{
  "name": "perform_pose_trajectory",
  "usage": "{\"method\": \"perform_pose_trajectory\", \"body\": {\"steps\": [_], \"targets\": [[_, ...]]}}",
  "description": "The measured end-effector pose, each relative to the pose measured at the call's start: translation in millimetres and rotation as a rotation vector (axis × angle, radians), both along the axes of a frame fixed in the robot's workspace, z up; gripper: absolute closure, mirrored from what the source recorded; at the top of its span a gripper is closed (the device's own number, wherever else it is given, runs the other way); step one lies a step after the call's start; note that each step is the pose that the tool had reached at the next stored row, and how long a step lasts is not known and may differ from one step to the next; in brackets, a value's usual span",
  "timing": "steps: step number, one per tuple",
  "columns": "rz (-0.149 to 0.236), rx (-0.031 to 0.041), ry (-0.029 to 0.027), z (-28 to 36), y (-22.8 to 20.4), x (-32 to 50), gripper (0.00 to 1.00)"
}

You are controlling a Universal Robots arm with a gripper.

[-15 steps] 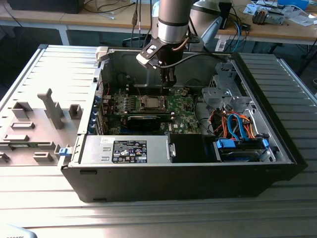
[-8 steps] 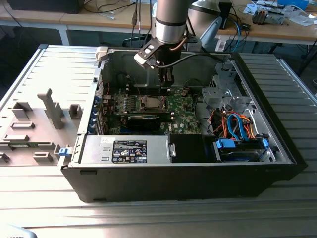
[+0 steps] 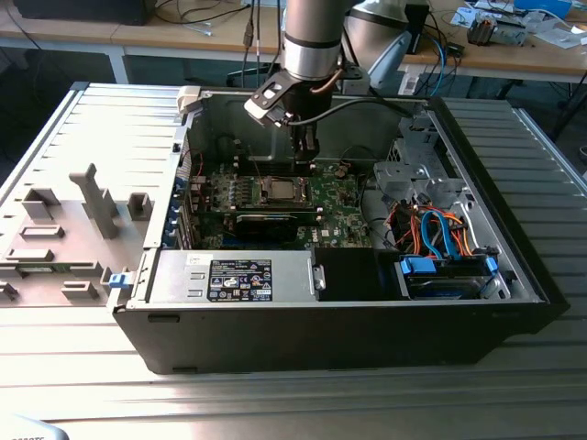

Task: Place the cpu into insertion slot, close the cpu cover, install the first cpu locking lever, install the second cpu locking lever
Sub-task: 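Close the cpu cover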

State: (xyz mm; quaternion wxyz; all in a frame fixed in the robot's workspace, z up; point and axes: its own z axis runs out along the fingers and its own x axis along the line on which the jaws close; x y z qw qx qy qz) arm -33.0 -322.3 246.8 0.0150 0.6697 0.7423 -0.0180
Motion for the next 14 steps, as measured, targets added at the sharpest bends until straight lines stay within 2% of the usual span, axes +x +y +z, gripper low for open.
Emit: {"method": "perform_pose_trajectory", "body": {"steps": [9, 14], "targets": [[0.0, -0.0001, 0.0001, -0.6, 0.0, -7.2, 0.89], [0.0, 0.0, 0.0, -4.2, 0.0, -12.2, 0.89]]}}
